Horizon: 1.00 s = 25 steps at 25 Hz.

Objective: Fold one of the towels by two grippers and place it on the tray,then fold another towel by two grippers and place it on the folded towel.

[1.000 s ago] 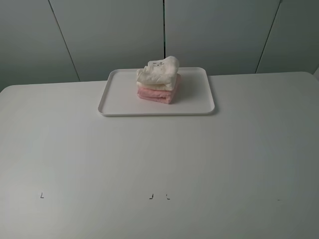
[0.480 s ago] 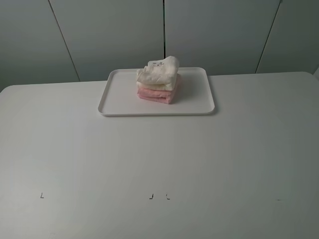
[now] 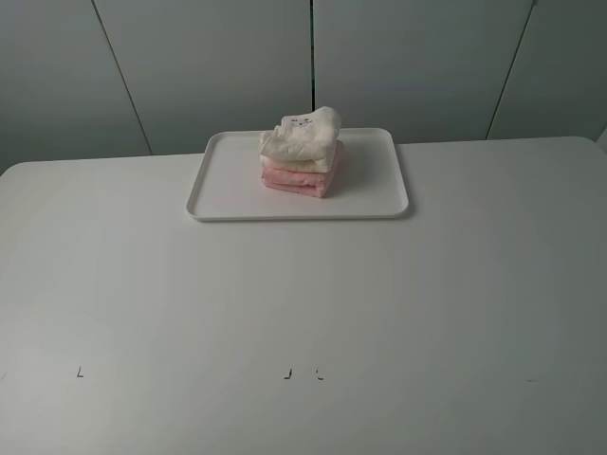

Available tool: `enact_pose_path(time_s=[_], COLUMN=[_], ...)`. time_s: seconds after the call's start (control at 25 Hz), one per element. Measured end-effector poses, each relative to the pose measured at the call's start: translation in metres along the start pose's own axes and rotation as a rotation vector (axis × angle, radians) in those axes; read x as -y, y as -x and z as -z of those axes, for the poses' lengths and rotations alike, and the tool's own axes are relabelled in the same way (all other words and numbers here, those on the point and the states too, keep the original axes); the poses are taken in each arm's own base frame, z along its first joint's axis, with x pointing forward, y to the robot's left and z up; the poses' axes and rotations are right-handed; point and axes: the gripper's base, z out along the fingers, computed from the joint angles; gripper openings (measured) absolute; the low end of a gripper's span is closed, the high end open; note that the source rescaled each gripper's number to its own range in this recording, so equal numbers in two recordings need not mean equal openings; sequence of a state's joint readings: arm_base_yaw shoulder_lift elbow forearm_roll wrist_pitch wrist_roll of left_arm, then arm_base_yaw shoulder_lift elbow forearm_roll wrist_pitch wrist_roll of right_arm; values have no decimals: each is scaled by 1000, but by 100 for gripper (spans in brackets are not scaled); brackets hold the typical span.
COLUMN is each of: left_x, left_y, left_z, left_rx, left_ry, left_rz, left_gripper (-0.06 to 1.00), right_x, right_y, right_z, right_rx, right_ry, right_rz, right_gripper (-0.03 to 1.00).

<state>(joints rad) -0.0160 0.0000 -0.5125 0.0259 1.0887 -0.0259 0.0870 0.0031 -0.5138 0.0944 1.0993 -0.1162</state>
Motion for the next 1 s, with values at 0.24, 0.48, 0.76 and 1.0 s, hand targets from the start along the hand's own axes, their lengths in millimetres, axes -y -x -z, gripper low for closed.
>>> enact_pose_path(time_s=[0.24,0.48,0.76,1.0], left_x=[0,0,0,0], left_y=[0,0,0,0], left_z=[0,0,0,0], left_rx=[0,0,0,0], left_ry=[0,0,0,-2], left_rz=[0,0,0,1], left_gripper=[100,100,100,100], right_x=[0,0,0,0], right_y=[0,0,0,0], right_z=[0,0,0,0], right_rx=[0,0,0,0], right_ry=[0,0,0,0], right_rz=[0,0,0,0], right_gripper=[100,100,100,100])
